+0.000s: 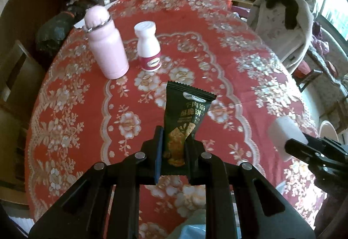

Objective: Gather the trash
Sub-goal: 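Carry the snack packet and foam block in both grippers over the beige bin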

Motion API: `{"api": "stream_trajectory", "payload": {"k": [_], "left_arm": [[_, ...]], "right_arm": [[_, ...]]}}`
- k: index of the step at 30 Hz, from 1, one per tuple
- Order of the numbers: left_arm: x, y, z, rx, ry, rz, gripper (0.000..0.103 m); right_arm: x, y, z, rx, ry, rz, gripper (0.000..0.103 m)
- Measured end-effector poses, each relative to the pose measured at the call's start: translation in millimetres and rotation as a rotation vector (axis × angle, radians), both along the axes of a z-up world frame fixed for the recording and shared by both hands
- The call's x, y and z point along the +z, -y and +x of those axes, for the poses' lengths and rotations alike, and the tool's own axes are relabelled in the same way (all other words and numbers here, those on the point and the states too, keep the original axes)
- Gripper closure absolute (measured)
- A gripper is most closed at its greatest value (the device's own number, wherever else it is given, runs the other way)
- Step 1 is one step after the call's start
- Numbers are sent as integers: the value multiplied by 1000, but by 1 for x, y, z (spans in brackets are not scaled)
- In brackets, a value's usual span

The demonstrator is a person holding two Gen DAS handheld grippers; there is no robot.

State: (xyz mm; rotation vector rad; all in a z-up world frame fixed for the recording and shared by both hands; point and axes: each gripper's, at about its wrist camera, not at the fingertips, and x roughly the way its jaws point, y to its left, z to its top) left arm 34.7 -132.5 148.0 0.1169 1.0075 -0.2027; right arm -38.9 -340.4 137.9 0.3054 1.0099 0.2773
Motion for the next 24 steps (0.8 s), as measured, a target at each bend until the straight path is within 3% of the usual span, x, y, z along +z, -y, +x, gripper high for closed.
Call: {"api": "stream_trajectory", "payload": {"k": [24], "left_arm": [[32,85,-67,-95,79,36,88]], "right_arm": [[17,74,-56,-75,34,20,67]]}}
